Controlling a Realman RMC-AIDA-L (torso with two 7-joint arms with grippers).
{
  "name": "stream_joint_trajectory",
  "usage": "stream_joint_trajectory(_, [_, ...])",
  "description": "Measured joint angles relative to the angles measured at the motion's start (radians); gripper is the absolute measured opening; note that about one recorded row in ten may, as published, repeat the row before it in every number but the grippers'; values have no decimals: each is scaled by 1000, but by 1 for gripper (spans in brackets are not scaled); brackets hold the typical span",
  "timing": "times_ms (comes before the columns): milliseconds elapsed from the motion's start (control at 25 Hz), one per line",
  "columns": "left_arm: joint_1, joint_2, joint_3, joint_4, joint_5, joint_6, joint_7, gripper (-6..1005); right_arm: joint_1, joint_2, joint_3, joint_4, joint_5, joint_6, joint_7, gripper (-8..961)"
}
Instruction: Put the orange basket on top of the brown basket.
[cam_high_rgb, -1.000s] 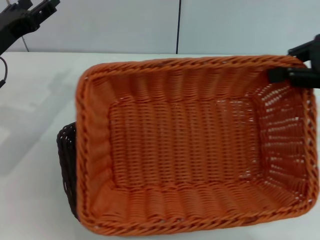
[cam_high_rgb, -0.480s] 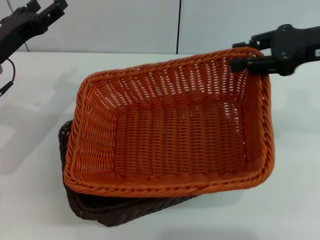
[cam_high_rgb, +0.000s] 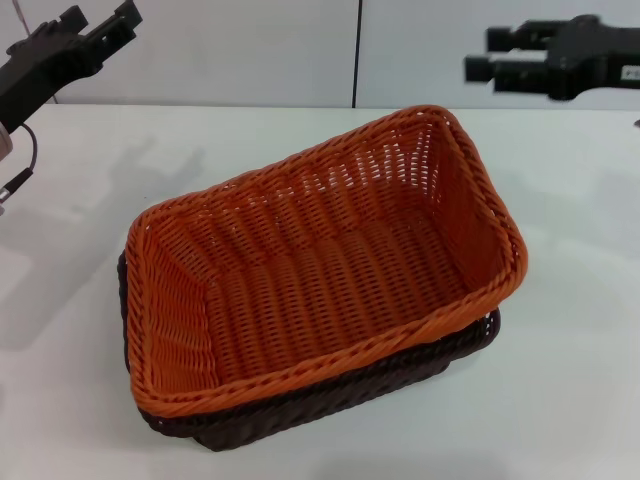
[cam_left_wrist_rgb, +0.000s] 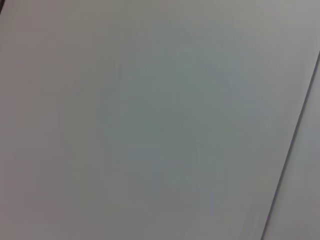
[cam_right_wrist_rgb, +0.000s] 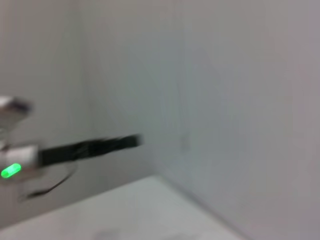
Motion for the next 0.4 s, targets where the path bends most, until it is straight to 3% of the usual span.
stream_joint_trajectory(400, [-10, 1, -1, 7, -14, -14, 14, 864, -138, 27, 50, 66, 236, 122, -123, 617])
